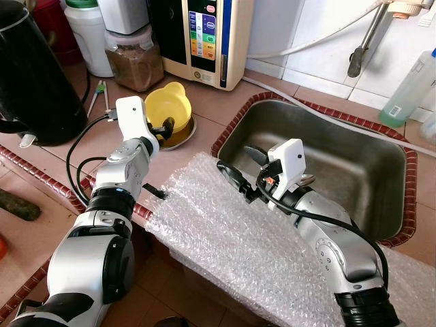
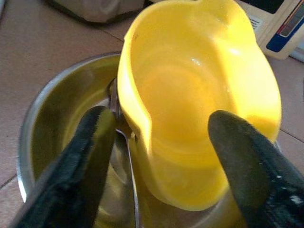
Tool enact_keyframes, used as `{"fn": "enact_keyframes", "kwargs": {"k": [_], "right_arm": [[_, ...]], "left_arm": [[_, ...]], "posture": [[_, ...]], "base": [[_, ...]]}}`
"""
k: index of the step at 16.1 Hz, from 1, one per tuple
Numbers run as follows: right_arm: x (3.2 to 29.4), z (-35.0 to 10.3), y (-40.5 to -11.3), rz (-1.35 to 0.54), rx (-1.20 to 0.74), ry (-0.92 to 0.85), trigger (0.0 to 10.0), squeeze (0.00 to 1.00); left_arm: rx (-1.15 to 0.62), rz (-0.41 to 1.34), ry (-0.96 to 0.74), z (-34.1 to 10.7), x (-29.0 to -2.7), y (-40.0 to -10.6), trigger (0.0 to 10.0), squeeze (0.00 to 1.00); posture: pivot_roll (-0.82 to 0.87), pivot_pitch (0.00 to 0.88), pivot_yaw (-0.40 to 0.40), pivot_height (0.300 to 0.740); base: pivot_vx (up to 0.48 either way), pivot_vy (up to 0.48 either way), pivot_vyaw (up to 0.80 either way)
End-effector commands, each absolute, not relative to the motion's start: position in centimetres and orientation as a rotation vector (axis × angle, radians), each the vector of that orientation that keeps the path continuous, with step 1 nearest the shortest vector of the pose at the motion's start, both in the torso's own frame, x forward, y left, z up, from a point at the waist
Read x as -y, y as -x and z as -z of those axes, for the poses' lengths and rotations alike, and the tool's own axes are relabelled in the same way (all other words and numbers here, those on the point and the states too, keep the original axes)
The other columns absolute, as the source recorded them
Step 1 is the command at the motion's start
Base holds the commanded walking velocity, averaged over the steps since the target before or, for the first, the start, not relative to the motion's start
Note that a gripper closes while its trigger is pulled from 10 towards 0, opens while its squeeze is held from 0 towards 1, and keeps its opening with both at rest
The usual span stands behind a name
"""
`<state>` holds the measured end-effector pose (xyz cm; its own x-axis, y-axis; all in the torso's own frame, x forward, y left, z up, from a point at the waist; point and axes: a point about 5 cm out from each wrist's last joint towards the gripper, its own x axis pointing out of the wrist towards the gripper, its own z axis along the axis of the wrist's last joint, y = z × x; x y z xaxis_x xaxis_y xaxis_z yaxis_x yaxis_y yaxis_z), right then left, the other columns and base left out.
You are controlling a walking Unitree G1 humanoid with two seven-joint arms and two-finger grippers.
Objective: Kitchen organization
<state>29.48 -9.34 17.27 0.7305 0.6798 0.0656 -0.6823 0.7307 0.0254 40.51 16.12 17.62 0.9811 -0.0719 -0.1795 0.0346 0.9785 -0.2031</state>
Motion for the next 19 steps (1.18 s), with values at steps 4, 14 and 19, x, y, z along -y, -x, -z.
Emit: {"fn": "enact_keyframes", "kwargs": {"k": [4,14,19], "right_arm": [[8.8,-17.9,-29.0,-0.818,0.085,-0.044,10.0,0.44],[8.9,-18.1,-30.0,-0.802,0.099,-0.043,10.0,0.43],[9.0,-18.3,-30.4,-0.801,0.104,-0.039,10.0,0.42]], "left_arm": [[-0.225,0.067,0.216,-17.2,-16.6,-40.4,0.0,0.0],[-0.253,0.234,0.229,-17.1,-15.8,-39.8,0.0,0.0],[-0.263,0.261,0.216,-17.1,-15.5,-39.0,0.0,0.0]], "posture": [[-0.01,0.109,0.041,0.74],[0.0,0.092,0.026,0.74],[0.0,0.08,0.017,0.74]], "base": [[0.0,0.0,0.0],[0.0,0.0,0.0],[0.0,0.0,0.0]]}}
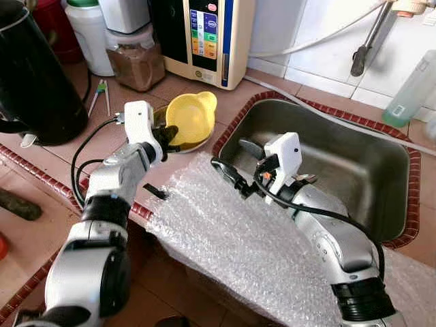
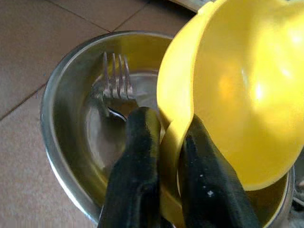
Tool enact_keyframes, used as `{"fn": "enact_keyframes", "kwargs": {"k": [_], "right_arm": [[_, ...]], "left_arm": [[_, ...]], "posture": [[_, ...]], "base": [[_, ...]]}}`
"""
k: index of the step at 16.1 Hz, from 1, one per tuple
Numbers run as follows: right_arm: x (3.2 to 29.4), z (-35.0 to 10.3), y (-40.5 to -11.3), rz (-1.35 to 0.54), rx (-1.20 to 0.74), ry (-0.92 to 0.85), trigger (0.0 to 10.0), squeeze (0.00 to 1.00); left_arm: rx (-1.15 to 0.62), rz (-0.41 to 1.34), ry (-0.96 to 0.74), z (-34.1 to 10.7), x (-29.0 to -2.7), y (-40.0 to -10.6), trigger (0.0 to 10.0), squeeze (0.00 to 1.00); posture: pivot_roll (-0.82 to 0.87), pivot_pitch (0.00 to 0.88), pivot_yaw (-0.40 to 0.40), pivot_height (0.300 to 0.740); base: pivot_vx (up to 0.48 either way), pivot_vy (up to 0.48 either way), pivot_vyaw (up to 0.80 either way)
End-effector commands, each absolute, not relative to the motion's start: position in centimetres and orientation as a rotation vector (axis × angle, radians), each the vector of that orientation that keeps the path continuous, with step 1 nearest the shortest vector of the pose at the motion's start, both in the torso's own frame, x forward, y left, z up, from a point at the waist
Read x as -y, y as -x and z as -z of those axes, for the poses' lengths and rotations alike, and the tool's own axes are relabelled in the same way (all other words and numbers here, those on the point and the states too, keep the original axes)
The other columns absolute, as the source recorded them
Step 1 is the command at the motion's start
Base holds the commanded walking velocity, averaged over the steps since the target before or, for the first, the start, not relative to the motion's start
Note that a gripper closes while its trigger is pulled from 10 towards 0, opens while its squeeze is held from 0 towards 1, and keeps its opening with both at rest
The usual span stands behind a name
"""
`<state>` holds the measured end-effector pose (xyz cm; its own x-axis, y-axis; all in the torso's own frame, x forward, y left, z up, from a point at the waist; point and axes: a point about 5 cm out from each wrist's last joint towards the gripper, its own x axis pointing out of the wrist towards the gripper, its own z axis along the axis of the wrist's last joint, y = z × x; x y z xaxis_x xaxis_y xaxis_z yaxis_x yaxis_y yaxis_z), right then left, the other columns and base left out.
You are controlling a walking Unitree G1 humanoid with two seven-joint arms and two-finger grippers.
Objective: Kitchen organization
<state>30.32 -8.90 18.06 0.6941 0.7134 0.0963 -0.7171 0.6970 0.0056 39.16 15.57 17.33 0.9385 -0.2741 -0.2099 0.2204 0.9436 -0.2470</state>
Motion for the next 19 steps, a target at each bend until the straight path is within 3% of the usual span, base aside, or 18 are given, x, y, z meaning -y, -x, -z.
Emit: {"fn": "enact_keyframes", "kwargs": {"k": [1,5,9,10,11,16,19], "right_arm": [[9.0,-18.3,-30.5,-0.8,0.104,-0.038,10.0,0.42],[9.1,-18.2,-30.9,-0.799,0.102,-0.028,10.0,0.4],[9.3,-18.4,-31.7,-0.786,0.108,-0.021,10.0,0.35],[9.4,-18.4,-31.8,-0.79,0.11,-0.018,10.0,0.29],[9.4,-18.4,-31.9,-0.796,0.11,-0.011,10.0,0.13],[9.5,-18.6,-31.9,-0.747,0.127,-0.034,10.0,0.01],[10.1,-19.2,-33.2,-0.636,0.156,-0.149,10.0,0.0]], "left_arm": [[-0.264,0.263,0.216,-17.1,-15.6,-38.8,0.0,0.0],[-0.274,0.233,0.19,-16.7,-16.6,-37.6,0.0,0.0],[-0.114,0.195,0.151,-19.2,-17.1,-37.3,0.0,0.0],[-0.128,0.196,0.171,-19.1,-16.7,-37.2,0.0,0.0],[-0.105,0.213,0.17,-19.5,-16.2,-37.2,0.0,0.0],[0.031,0.236,0.152,-20.9,-15.3,-37.0,0.0,0.0],[0.04,0.303,0.108,-20.7,-13.8,-36.6,0.0,0.0]], "posture": [[0.01,0.078,0.012,0.74],[0.01,0.069,0.0,0.74],[0.02,0.046,-0.024,0.74],[0.02,0.032,-0.028,0.74],[0.02,0.025,-0.027,0.74],[0.01,0.008,-0.045,0.74],[0.02,0.04,-0.037,0.74]], "base": [[0.0,0.0,0.0],[0.0,0.0,0.0],[0.0,0.0,0.0],[0.0,0.0,0.0],[0.0,0.0,0.0],[0.0,0.0,0.0],[0.0,0.0,0.0]]}}
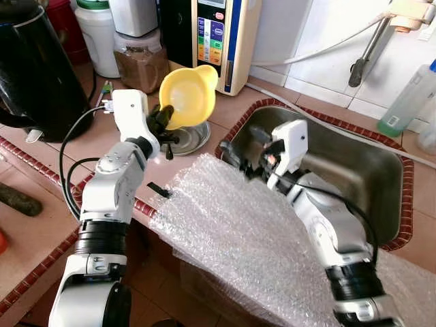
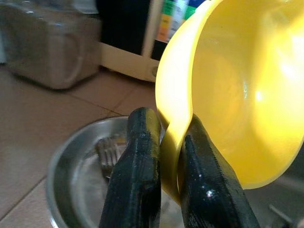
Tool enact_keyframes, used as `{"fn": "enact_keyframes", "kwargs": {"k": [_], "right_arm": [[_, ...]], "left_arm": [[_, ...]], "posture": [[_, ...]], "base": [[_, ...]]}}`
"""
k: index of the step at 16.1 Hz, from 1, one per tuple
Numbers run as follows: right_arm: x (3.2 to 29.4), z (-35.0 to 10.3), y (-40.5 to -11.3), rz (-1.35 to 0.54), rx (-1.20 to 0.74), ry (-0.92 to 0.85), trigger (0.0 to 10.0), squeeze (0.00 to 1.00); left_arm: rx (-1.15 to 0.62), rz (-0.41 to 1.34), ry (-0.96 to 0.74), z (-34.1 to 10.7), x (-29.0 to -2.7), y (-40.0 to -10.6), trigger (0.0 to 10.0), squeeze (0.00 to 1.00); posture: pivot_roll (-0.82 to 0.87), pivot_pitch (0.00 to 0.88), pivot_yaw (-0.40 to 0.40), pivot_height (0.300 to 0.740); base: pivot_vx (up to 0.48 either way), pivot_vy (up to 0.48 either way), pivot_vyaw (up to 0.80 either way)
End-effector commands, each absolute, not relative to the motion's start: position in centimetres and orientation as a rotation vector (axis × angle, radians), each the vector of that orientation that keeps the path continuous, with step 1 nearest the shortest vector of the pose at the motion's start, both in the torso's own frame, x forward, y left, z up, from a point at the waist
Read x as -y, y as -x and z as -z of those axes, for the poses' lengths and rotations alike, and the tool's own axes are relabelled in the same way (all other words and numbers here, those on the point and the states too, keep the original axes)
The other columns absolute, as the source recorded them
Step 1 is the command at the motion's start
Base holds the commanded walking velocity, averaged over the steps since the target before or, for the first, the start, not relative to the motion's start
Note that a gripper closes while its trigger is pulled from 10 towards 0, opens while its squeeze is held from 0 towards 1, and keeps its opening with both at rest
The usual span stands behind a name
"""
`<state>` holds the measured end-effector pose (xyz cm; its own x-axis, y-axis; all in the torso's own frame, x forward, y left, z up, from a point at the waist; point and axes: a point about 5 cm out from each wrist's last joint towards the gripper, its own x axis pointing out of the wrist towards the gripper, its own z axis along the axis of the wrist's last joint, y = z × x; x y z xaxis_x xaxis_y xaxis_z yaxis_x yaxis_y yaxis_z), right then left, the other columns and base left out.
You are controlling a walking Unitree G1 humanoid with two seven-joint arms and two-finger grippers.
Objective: Kitchen organization
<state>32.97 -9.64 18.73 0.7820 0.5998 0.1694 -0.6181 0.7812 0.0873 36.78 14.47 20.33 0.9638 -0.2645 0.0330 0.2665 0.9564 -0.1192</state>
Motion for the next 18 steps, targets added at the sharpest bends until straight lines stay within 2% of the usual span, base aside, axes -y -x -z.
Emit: {"fn": "enact_keyframes", "kwargs": {"k": [1,5,7,8,9,15,18], "right_arm": [[10.2,-19.4,-33.6,-0.608,0.16,-0.21,10.0,0.0],[10.0,-19.1,-34.4,-0.537,0.148,-0.312,10.0,0.0],[10.0,-19.0,-34.9,-0.489,0.128,-0.325,10.0,0.0],[10.2,-18.6,-35.4,-0.431,0.1,-0.322,1.3,0.0],[10.6,-18.2,-36.1,-0.36,0.063,-0.366,0.0,0.0],[11.9,-16.9,-37.5,-0.194,-0.04,-0.506,0.0,0.0],[11.4,-16.5,-37.4,-0.197,-0.066,-0.496,0.0,0.0]], "left_arm": [[0.053,0.345,0.073,-20.4,-12.9,-36.4,0.0,0.0],[0.057,0.447,0.051,-19.5,-9.9,-35.5,0.0,0.0],[0.078,0.469,0.051,-19.7,-9.4,-35.3,0.0,0.0],[0.093,0.484,0.056,-19.8,-8.9,-35.1,0.0,0.0],[0.09,0.492,0.055,-19.5,-8.7,-34.9,0.0,0.0],[0.091,0.489,0.035,-19.7,-8.7,-35.1,0.0,0.0],[0.093,0.48,0.043,-19.4,-8.9,-35.2,0.0,0.0]], "posture": [[0.04,0.036,-0.033,0.74],[0.04,0.031,-0.028,0.74],[0.04,0.04,-0.029,0.74],[0.03,0.042,-0.032,0.74],[0.03,0.042,-0.031,0.74],[0.06,0.055,-0.011,0.74],[0.03,0.057,-0.017,0.74]], "base": [[0.0,0.0,0.0],[0.0,0.0,0.0],[0.0,0.0,0.0],[0.0,0.0,0.0],[0.0,0.0,0.0],[0.0,0.0,0.0],[0.0,0.0,0.0]]}}
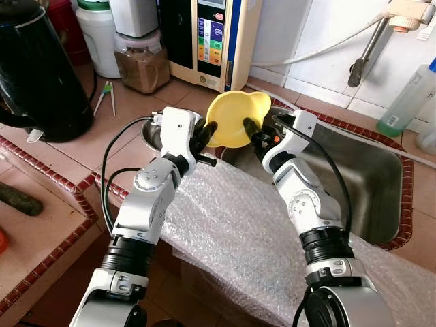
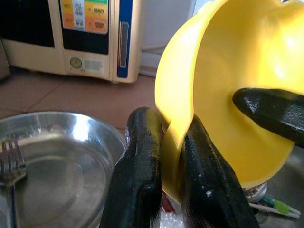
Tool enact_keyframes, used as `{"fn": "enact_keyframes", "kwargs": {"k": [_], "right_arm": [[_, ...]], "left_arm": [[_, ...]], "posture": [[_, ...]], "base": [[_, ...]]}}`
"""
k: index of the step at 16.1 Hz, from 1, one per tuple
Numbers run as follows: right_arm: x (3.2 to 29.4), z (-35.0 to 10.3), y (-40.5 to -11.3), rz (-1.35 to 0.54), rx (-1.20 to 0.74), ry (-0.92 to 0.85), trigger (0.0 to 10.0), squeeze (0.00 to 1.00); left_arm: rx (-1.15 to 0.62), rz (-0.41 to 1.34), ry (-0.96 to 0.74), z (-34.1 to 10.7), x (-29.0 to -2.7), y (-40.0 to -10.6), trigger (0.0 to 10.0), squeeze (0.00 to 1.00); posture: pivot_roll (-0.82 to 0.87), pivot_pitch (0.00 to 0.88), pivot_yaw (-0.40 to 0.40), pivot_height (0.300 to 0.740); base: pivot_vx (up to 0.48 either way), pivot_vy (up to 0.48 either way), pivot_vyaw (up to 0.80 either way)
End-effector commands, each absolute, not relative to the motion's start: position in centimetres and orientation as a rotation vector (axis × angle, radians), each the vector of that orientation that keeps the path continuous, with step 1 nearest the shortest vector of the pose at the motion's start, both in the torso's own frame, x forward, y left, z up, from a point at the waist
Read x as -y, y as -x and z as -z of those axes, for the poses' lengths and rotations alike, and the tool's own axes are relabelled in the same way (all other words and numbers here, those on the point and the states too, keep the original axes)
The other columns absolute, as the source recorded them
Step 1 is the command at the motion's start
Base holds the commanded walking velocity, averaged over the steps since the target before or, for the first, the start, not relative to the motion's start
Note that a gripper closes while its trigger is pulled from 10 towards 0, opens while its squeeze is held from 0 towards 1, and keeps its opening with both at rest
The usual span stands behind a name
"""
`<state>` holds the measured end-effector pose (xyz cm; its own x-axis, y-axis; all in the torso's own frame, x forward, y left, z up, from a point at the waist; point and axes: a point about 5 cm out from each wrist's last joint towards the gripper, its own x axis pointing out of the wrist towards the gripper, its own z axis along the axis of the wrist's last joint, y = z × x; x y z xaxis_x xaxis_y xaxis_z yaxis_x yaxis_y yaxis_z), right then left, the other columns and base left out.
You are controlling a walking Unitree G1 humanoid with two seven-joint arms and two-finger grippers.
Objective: Kitchen organization
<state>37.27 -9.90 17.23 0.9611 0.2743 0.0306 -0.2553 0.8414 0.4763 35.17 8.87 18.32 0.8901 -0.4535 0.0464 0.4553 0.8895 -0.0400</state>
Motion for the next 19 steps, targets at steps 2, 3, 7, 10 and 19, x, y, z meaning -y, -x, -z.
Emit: {"fn": "enact_keyframes", "kwargs": {"k": [2,3,7,10,19], "right_arm": [[12.2,-16.6,-37.6,-0.175,-0.07,-0.481,0.0,0.0],[12.5,-16.5,-37.7,-0.164,-0.076,-0.486,0.0,0.0],[11.9,-15.8,-37.4,-0.165,-0.104,-0.502,0.0,0.0],[11.3,-15.6,-37.2,-0.16,-0.082,-0.445,0.0,0.0],[11.7,-15.3,-37.6,-0.095,-0.078,-0.389,0.0,0.0]], "left_arm": [[0.094,0.47,0.053,-19.4,-8.9,-35.3,0.0,0.0],[0.094,0.468,0.053,-19.4,-8.9,-35.4,0.0,0.0],[0.092,0.463,0.045,-19.3,-9.0,-35.4,0.0,0.0],[0.085,0.447,0.021,-19.2,-9.8,-35.4,0.0,0.0],[0.026,0.604,0.033,-18.9,-9.2,-34.5,10.0,1.0]], "posture": [[0.03,0.06,-0.022,0.74],[0.02,0.063,-0.027,0.74],[0.04,0.075,-0.035,0.74],[0.06,0.083,-0.026,0.74],[0.08,0.098,-0.028,0.74]], "base": [[0.0,0.0,0.0],[0.0,0.0,0.0],[0.0,0.0,0.0],[0.0,0.0,0.0],[0.0,0.0,0.0]]}}
